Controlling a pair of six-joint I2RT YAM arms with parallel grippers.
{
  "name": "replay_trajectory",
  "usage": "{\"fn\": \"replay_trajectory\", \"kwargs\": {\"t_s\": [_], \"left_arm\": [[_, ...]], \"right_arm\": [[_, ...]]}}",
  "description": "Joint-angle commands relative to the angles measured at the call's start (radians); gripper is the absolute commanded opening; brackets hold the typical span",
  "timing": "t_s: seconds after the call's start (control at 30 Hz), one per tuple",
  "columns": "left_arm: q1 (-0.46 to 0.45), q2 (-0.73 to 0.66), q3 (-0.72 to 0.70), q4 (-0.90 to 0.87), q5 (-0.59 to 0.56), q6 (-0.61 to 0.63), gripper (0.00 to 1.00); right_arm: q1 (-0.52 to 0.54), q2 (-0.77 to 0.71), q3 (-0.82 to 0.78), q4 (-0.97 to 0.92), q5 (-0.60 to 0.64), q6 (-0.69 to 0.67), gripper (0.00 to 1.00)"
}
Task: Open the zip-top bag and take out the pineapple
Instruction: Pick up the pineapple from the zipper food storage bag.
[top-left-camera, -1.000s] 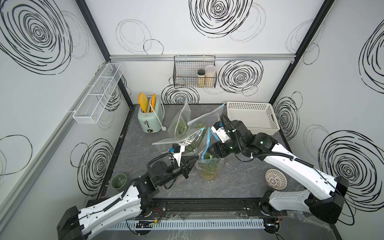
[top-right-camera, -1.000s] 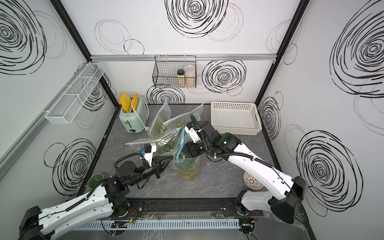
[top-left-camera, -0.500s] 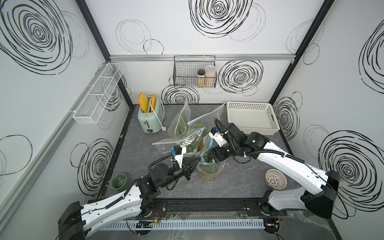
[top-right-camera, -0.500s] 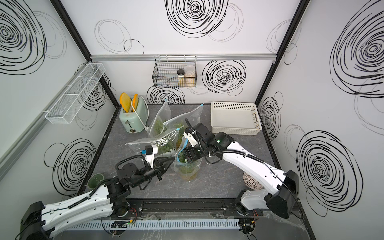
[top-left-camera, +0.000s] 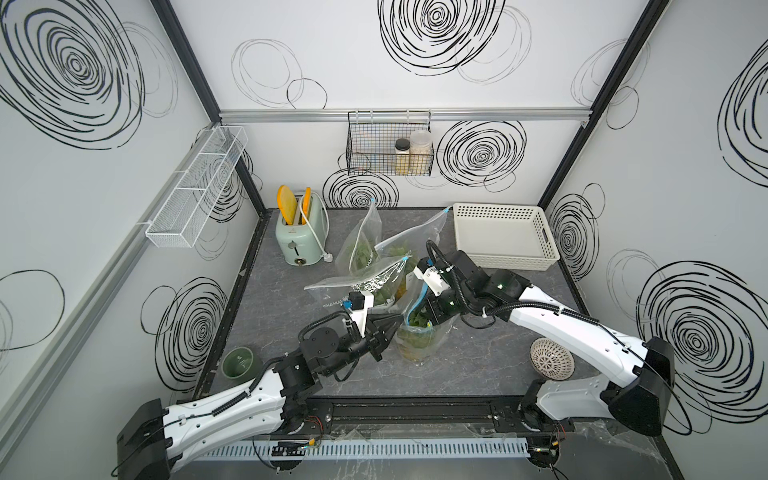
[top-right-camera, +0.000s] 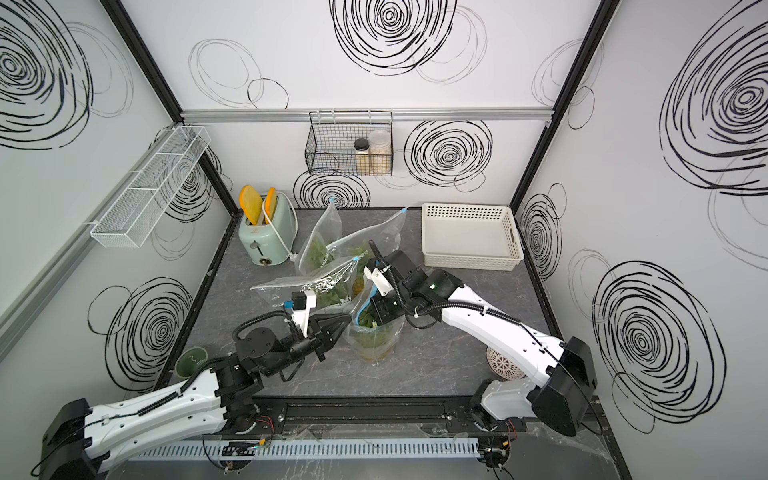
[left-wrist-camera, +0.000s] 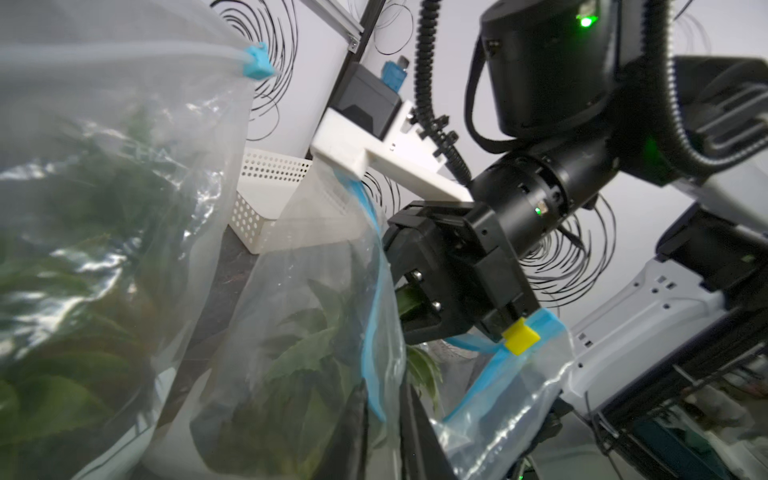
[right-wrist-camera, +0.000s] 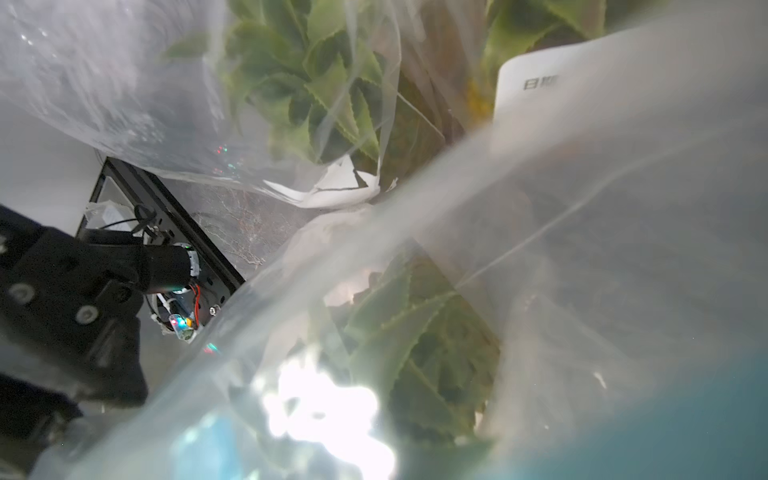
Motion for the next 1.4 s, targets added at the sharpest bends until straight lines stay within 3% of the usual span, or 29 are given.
{"fn": "replay_trajectory", "kwargs": {"t_s": [0.0, 0.07, 0.2, 0.37, 0.47, 0.83, 1.07, 1.37], "left_arm": [[-0.004, 0.01, 0.048, 0.012, -0.005, -0.007, 0.5], [-0.003, 0.021, 0.068, -0.002, 0.024, -0.011, 0.75], [-0.003, 0.053, 0.082, 0.037, 0.159, -0.017, 0.99], [-0.016, 0.12, 0.061, 0.146, 0.304, -0.043, 0.96], [-0.049, 0.156, 0.06, 0.159, 0.308, -0.028, 0.96], [-0.176, 0.361, 0.069, 0.308, 0.1, -0.039, 0.96], [-0.176, 0.548, 0.065, 0.611, 0.045, -0.099, 0.96], [-0.16, 0.669, 0.094, 0.791, -0.076, -0.122, 0.96]], "right_arm": [[-0.017, -0.043, 0.004, -0.145, -0.021, 0.026, 0.0], [-0.044, -0.088, 0.063, -0.174, -0.004, 0.004, 0.0], [-0.135, -0.173, 0.165, -0.197, 0.0, -0.047, 0.0], [-0.283, -0.189, 0.291, -0.266, -0.043, -0.115, 0.0], [-0.344, -0.186, 0.329, -0.263, -0.075, -0.142, 0.0], [-0.433, -0.106, 0.556, -0.28, -0.17, -0.181, 0.0], [-0.433, -0.091, 0.648, -0.29, -0.216, -0.166, 0.0], [-0.428, -0.102, 0.67, -0.259, -0.272, -0.141, 0.0]]}}
